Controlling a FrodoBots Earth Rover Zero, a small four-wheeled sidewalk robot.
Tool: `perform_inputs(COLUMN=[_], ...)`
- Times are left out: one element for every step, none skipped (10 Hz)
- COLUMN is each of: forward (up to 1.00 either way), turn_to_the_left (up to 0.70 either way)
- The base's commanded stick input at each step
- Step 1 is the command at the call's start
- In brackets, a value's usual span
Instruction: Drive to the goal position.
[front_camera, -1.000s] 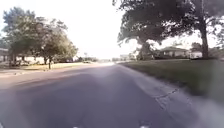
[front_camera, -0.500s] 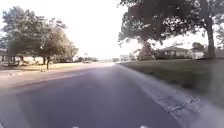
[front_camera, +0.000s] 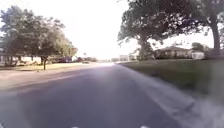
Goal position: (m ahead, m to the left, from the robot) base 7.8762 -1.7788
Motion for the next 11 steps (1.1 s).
perform_inputs(forward=[1.0, 1.0, 1.0, 1.0, 1.0, 1.0, 1.0, 1.0, 1.0, 1.0, 1.0], turn_to_the_left=[0.0, 0.0, 0.0, 0.0, 0.0, -0.02, -0.2, -0.29, -0.27, -0.26, 0.0])
